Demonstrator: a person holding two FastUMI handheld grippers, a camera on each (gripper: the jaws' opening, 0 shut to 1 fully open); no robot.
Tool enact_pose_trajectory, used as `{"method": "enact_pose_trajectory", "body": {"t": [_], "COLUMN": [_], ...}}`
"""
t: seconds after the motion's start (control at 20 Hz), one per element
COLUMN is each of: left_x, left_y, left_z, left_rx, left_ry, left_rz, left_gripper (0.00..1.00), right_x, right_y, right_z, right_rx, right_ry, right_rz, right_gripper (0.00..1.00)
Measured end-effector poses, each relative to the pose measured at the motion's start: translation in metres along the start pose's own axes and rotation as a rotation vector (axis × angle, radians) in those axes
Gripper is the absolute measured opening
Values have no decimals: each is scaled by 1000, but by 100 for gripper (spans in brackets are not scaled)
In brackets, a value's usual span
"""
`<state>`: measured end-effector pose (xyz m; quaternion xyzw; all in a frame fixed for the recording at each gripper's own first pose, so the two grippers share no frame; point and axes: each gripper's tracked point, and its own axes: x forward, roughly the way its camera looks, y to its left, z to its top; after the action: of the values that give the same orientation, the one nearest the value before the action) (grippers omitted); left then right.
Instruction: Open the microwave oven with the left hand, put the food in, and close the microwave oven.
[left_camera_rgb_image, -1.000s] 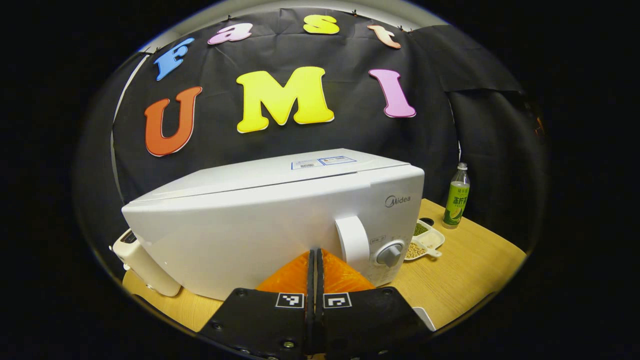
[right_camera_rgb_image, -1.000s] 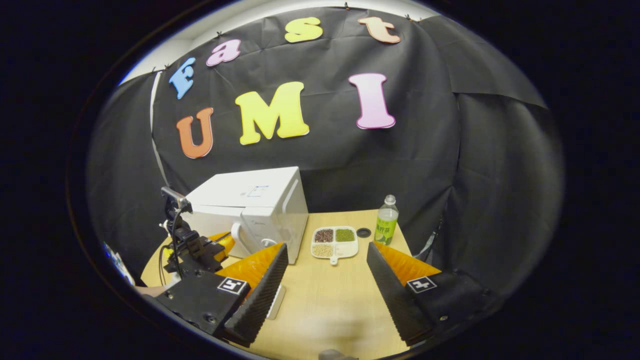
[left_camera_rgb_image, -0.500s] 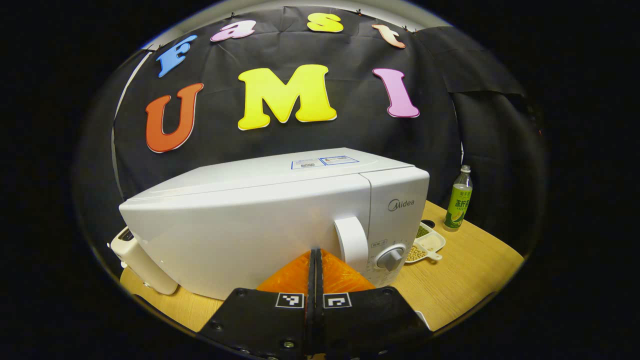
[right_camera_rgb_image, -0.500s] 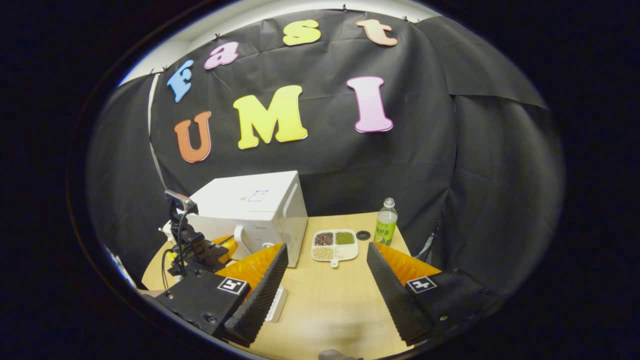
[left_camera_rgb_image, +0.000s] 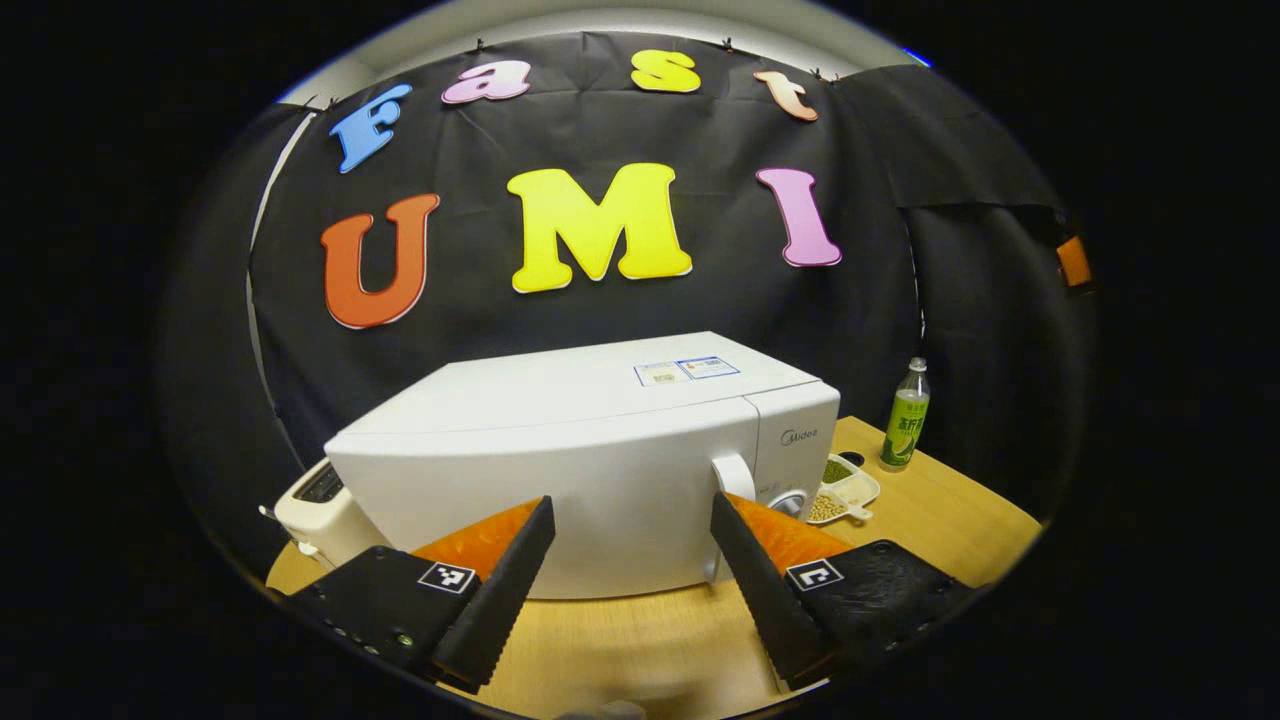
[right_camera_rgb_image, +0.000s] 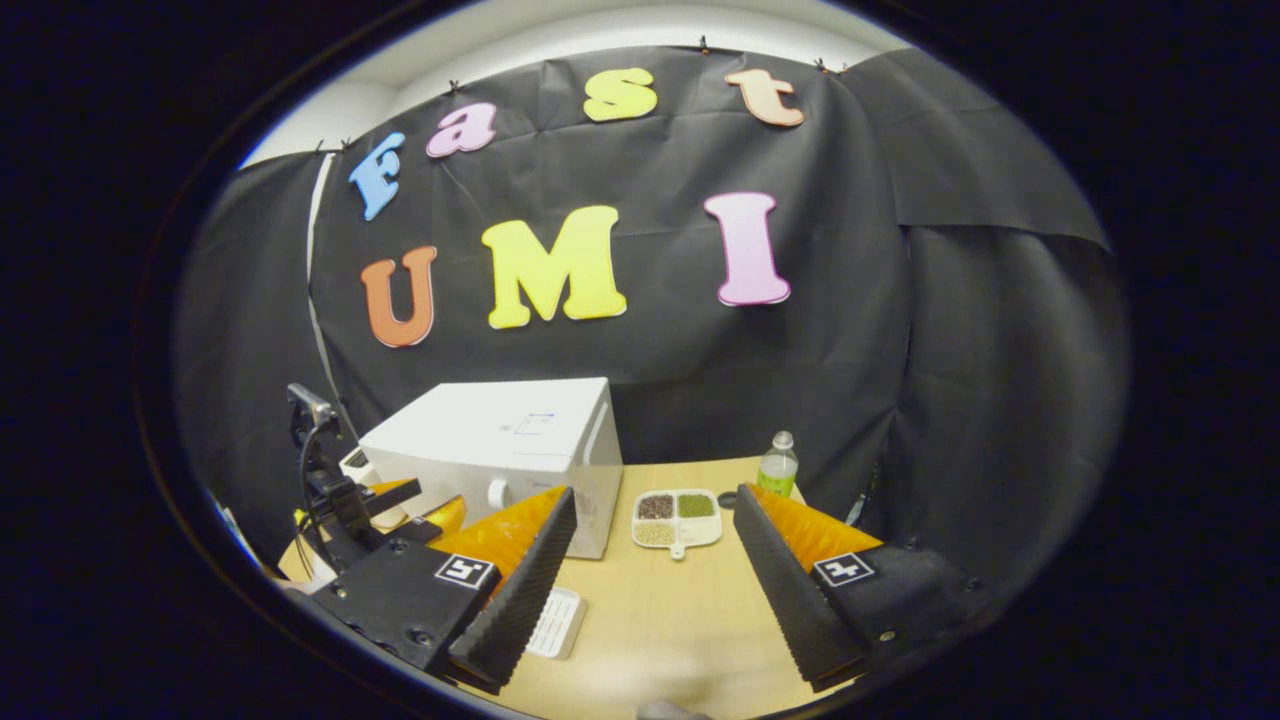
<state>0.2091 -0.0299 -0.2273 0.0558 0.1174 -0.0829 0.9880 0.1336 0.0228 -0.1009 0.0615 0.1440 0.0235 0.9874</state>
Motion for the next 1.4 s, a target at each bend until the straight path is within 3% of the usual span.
{"method": "enact_pose_trajectory", "body": {"t": [0.05, 0.1, 0.15, 0.2, 0.25, 0.3, 0.35, 0.4, 0.45, 0.5, 0.6, 0.7, 0.75, 0.8, 0.95, 1.0, 1.4], "left_x": [-7, -15, -22, -30, -38, -48, -57, -66, -75, -85, -103, -122, -132, -141, -168, -175, -200], "left_y": [4, 5, 5, 5, 6, 7, 9, 13, 19, 27, 40, 54, 62, 70, 87, 92, 103], "left_z": [5, 9, 12, 13, 17, 22, 30, 38, 46, 54, 68, 82, 89, 95, 104, 108, 116], "left_rx": [6, 3, -4, -13, -20, -29, -34, -39, -39, -40, -45, -48, -45, -39, -35, -33, -34], "left_ry": [-8, -14, -13, -9, -7, -10, -27, -40, -54, -67, -83, -101, -112, -122, -139, -150, -172], "left_rz": [3, 0, -8, -13, -15, -22, -26, -27, -19, -9, 10, 30, 46, 60, 90, 95, 133], "left_gripper": [96, 96, 96, 96, 96, 97, 96, 96, 96, 96, 100, 96, 96, 96, 96, 96, 96], "right_x": [-2, -5, -7, -10, -13, -15, -18, -21, -23, -26, -31, -34, -36, -38, -45, -47, -64], "right_y": [3, 7, 10, 14, 18, 21, 23, 25, 26, 26, 27, 30, 31, 32, 34, 34, 56], "right_z": [0, 1, 1, 2, 2, 4, 5, 7, 9, 13, 17, 20, 21, 22, 24, 25, 28], "right_rx": [2, 3, 5, 5, 3, -1, -5, -9, -15, -15, -14, -11, -9, -9, -27, -30, -60], "right_ry": [-7, -16, -22, -26, -31, -39, -45, -56, -67, -80, -101, -121, -128, -133, -150, -156, -186], "right_rz": [1, -2, -4, -1, -3, -6, -8, -11, -21, -30, -39, -49, -51, -53, -65, -72, -51], "right_gripper": [92, 100, 100, 92, 100, 92, 92, 100, 100, 92, 92, 92, 100, 92, 92, 100, 100]}}
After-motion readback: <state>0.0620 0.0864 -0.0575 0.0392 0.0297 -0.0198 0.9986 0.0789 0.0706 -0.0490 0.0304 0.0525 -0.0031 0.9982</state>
